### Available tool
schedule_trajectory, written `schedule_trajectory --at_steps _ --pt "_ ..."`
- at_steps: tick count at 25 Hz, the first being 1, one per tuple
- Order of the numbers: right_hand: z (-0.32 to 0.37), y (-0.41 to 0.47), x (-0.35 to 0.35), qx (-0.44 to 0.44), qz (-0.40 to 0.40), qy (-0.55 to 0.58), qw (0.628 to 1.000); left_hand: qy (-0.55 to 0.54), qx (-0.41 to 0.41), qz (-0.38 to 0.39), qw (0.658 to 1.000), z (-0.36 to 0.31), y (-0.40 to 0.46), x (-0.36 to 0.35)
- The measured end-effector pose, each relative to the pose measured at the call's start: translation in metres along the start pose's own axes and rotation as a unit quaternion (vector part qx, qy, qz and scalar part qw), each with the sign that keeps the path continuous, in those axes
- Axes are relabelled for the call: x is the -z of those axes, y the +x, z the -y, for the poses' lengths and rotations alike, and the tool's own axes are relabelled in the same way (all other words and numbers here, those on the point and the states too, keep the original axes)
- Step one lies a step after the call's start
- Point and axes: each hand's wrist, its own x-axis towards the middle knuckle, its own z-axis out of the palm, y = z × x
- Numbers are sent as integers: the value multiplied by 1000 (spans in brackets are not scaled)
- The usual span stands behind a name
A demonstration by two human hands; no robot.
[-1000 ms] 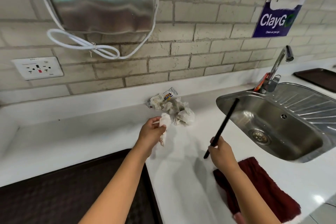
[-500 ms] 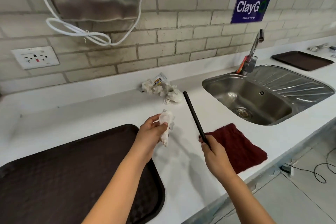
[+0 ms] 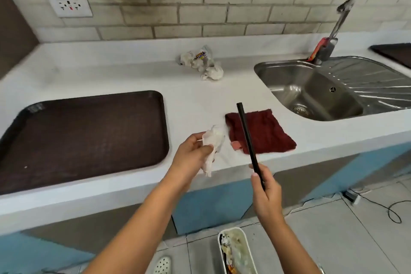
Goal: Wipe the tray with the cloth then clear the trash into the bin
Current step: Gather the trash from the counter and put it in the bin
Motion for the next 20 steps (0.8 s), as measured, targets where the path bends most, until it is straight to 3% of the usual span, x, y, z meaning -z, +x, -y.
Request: schedule_trajectory --at_steps 7,13,20 --pt "-165 -154 78 -166 24 -137 976 59 173 30 983 147 -95 -51" --pt "-260 -237 103 -404 108 -220 881 82 307 -10 948 246 -87 -76" --pt "-341 -241 72 -475 143 -196 846 97 378 -31 920 355 -45 -86"
